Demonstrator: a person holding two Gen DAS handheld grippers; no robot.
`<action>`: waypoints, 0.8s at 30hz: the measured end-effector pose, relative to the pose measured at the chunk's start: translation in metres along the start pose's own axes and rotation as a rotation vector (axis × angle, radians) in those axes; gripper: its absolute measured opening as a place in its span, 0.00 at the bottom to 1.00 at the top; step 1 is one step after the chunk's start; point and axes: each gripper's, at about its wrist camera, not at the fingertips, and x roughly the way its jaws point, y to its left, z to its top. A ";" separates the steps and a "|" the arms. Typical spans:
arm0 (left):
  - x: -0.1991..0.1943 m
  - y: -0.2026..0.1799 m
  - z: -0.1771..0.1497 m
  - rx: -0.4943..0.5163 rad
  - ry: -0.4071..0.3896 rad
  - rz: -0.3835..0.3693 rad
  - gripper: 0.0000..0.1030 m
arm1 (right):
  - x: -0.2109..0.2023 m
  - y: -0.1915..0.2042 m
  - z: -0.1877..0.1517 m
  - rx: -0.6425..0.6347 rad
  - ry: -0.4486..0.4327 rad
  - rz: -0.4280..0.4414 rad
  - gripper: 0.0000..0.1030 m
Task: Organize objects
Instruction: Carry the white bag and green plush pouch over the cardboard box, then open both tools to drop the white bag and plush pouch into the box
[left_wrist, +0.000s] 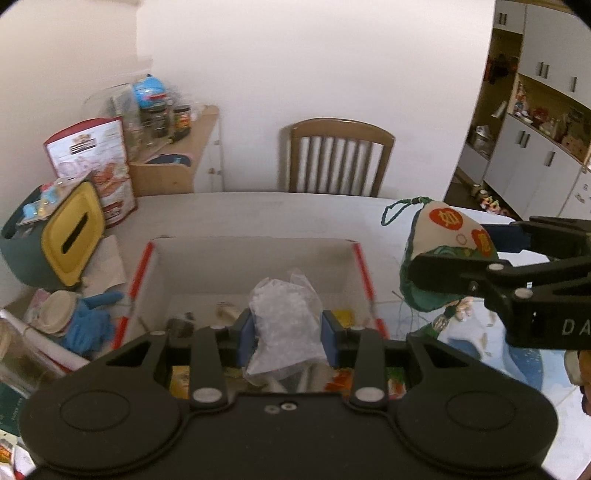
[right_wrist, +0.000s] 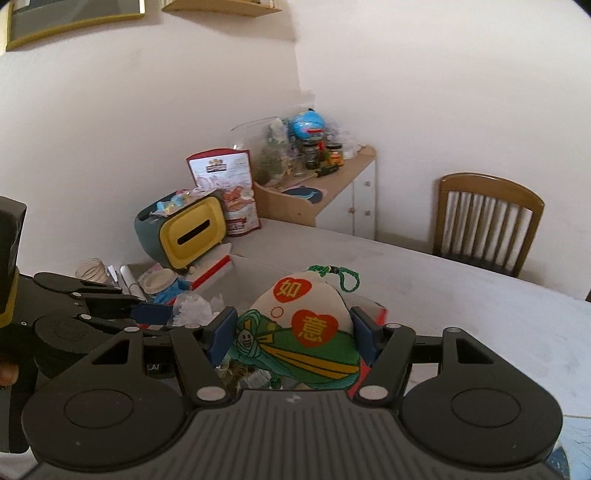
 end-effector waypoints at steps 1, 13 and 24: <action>0.001 0.005 0.000 -0.003 0.001 0.009 0.36 | 0.005 0.004 0.001 -0.007 0.003 0.001 0.64; 0.036 0.058 -0.012 -0.035 0.071 0.108 0.36 | 0.067 0.018 -0.010 -0.058 0.098 -0.047 0.64; 0.072 0.063 -0.020 -0.005 0.139 0.124 0.36 | 0.104 0.025 -0.036 -0.095 0.217 -0.044 0.64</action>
